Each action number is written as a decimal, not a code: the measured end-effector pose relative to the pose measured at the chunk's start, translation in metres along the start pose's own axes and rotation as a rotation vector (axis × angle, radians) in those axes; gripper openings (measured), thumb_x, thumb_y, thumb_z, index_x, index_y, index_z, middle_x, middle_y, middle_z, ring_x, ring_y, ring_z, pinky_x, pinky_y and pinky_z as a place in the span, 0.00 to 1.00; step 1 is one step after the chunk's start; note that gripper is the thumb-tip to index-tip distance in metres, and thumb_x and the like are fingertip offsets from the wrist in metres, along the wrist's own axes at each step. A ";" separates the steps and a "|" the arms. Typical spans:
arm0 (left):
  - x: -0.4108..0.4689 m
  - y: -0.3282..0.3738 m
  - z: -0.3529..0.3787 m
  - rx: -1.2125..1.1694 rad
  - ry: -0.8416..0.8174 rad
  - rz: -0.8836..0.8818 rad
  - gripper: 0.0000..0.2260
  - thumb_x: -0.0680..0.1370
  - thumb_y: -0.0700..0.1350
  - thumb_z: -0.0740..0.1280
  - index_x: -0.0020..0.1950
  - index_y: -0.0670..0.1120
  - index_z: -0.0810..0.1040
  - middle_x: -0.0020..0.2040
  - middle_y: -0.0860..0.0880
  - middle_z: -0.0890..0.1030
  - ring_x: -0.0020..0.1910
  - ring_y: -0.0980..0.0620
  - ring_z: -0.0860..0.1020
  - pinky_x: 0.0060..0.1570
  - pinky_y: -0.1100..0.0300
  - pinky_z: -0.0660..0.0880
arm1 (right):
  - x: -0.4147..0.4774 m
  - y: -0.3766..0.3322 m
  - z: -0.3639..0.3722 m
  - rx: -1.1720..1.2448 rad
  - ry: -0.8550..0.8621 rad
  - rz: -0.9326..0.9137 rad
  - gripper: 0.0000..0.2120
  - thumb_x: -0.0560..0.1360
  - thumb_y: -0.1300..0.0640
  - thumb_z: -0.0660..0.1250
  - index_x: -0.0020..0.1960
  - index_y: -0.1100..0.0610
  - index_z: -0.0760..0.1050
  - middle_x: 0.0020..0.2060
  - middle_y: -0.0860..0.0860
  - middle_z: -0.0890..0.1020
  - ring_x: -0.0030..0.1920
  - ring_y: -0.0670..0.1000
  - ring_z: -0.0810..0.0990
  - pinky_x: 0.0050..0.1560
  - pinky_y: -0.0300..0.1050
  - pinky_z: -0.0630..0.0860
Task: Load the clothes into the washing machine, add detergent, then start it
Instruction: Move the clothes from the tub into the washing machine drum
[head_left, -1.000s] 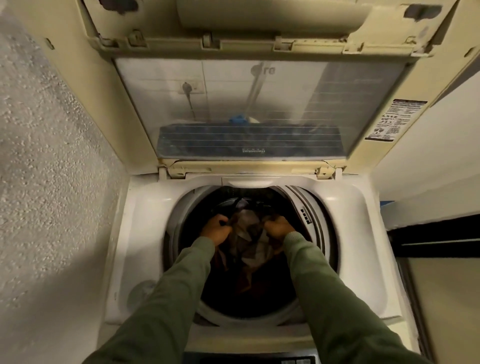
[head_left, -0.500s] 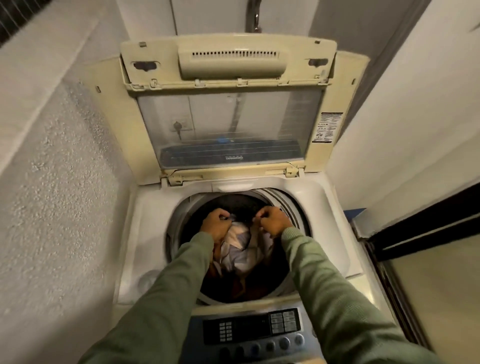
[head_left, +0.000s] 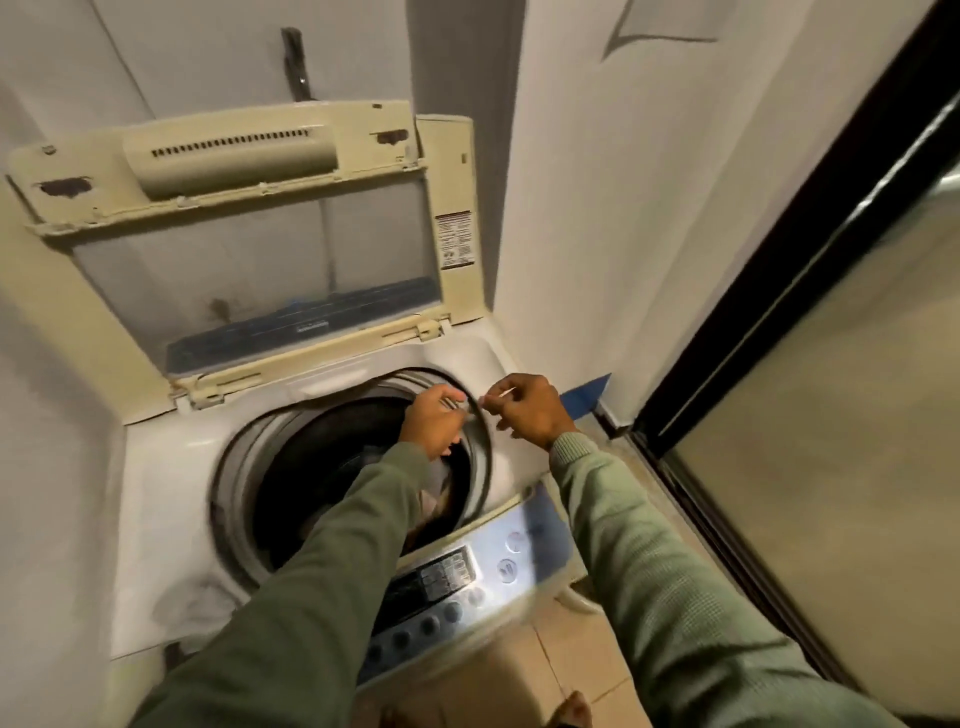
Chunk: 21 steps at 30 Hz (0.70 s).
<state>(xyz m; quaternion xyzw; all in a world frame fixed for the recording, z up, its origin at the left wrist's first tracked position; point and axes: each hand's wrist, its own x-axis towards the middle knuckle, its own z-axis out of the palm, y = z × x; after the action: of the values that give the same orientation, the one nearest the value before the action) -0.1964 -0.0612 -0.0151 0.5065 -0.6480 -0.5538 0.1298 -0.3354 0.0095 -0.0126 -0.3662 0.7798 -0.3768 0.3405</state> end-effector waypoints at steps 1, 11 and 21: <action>-0.004 0.010 0.014 -0.001 -0.012 0.021 0.08 0.75 0.36 0.63 0.51 0.46 0.76 0.37 0.43 0.77 0.29 0.48 0.74 0.27 0.60 0.70 | -0.005 0.006 -0.015 0.028 0.024 0.003 0.10 0.72 0.53 0.73 0.45 0.60 0.80 0.37 0.56 0.84 0.33 0.52 0.83 0.34 0.42 0.78; -0.026 0.086 0.169 0.018 0.011 0.158 0.10 0.76 0.35 0.64 0.54 0.45 0.78 0.44 0.44 0.79 0.30 0.55 0.73 0.28 0.62 0.70 | -0.033 0.095 -0.154 0.056 0.006 0.107 0.10 0.73 0.52 0.71 0.49 0.58 0.80 0.43 0.56 0.84 0.38 0.53 0.82 0.33 0.44 0.78; -0.026 0.070 0.257 0.166 -0.229 -0.012 0.10 0.78 0.40 0.64 0.58 0.47 0.76 0.45 0.45 0.79 0.33 0.50 0.75 0.26 0.62 0.72 | -0.048 0.179 -0.212 0.047 0.040 0.277 0.08 0.73 0.55 0.70 0.49 0.60 0.79 0.43 0.55 0.83 0.43 0.57 0.83 0.43 0.53 0.81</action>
<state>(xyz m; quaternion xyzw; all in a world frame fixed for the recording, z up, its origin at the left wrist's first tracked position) -0.4079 0.1020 -0.0358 0.4527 -0.6994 -0.5531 0.0093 -0.5389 0.2014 -0.0469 -0.2392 0.8206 -0.3515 0.3819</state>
